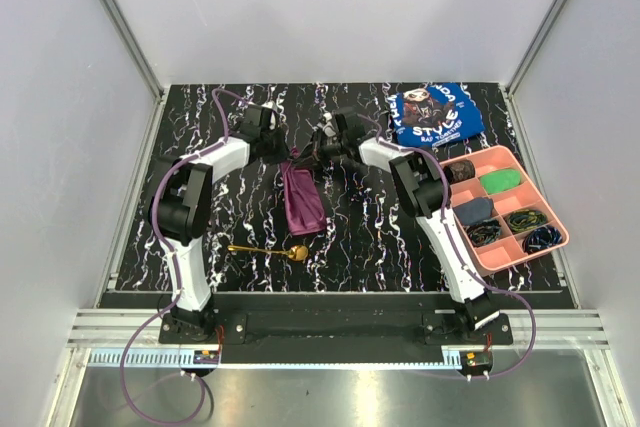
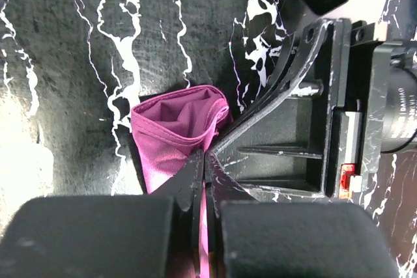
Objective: Fold the napkin into a case and place the utensils inside
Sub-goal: Fold the 2/3-rectangle-folded napkin at the center of the board.
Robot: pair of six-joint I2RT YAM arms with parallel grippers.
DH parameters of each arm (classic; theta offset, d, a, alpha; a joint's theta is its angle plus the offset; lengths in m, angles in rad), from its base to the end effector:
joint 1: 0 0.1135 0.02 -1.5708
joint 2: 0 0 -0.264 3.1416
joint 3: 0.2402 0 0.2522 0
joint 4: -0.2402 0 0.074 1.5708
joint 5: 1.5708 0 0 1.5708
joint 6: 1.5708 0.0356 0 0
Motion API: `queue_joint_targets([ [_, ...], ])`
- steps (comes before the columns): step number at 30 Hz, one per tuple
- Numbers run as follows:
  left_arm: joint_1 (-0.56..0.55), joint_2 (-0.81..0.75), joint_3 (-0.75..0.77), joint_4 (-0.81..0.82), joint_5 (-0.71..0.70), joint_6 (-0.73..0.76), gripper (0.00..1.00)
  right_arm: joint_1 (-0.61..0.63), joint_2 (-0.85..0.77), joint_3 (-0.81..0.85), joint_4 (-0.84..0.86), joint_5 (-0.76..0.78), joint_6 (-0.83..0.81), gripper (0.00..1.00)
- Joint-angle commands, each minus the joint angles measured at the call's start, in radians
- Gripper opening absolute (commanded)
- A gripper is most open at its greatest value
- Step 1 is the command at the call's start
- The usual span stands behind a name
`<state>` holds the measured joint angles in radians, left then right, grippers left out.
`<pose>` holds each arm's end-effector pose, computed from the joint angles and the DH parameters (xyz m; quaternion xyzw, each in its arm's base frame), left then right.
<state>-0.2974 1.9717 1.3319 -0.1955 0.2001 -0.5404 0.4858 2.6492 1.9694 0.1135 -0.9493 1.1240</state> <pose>0.4075 -0.1323 0.1777 -0.0769 0.9260 -0.2307 0.2889 0.4824 0.2874 0.0801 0.0357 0.8093 0.5863 0.0081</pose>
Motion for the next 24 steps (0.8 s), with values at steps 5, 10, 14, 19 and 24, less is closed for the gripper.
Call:
queue_joint_targets([
  [5,-0.016,-0.022,-0.027,-0.091,0.111,-0.027,0.02,0.036,0.044,0.317,-0.544,0.194,-0.438,0.18],
  [10,0.009,-0.023,-0.045,-0.078,0.133,-0.047,0.0,0.04,0.029,0.337,-0.635,0.227,-0.535,0.31],
  [14,0.023,-0.04,-0.056,-0.079,0.114,-0.049,0.0,0.039,-0.063,0.264,-0.638,0.227,-0.572,0.42],
  [19,0.032,-0.054,-0.059,-0.076,0.111,-0.053,0.0,0.034,-0.112,0.204,-0.637,0.207,-0.601,0.48],
  [24,0.035,-0.056,-0.063,-0.07,0.113,-0.058,0.0,0.034,-0.146,0.169,-0.637,0.196,-0.619,0.5],
])
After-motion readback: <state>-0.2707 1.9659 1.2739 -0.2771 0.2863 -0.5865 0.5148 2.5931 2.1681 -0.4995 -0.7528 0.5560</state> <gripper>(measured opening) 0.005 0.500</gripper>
